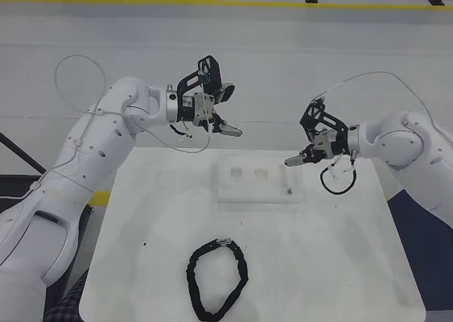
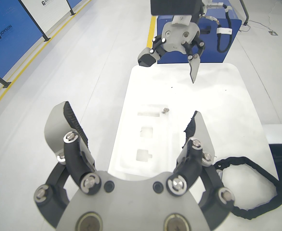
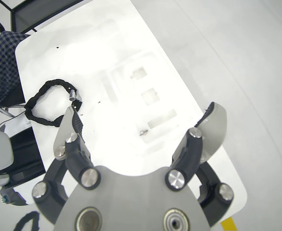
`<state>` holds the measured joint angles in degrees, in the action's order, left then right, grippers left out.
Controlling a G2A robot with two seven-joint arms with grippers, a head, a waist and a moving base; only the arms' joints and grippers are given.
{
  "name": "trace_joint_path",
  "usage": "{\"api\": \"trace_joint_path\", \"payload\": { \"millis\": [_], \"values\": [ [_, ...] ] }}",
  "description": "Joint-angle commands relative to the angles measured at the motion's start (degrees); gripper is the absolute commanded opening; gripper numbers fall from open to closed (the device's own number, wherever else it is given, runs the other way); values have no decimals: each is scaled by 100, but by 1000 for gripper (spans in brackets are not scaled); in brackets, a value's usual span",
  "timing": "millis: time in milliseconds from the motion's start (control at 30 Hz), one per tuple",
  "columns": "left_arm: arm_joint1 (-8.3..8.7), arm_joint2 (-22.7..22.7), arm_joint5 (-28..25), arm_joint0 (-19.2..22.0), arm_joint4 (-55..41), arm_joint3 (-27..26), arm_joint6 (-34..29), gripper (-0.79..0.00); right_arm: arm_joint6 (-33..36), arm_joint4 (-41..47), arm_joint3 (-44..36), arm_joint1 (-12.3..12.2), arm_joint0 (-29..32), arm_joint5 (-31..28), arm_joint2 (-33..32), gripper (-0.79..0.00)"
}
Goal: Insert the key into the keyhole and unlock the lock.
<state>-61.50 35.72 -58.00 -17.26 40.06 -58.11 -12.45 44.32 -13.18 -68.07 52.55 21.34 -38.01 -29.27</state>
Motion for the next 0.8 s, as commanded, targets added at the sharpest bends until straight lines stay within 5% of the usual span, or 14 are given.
{"api": "trace_joint_path", "payload": {
  "millis": [0,367,767],
  "values": [
    [0,0,0,0,0,0,0,0,290,257,45,58,15,526,47,0],
    [0,0,0,0,0,0,0,0,1080,912,176,345,267,2387,246,0],
    [0,0,0,0,0,0,0,0,1268,757,529,792,486,3501,651,0]
  ]
}}
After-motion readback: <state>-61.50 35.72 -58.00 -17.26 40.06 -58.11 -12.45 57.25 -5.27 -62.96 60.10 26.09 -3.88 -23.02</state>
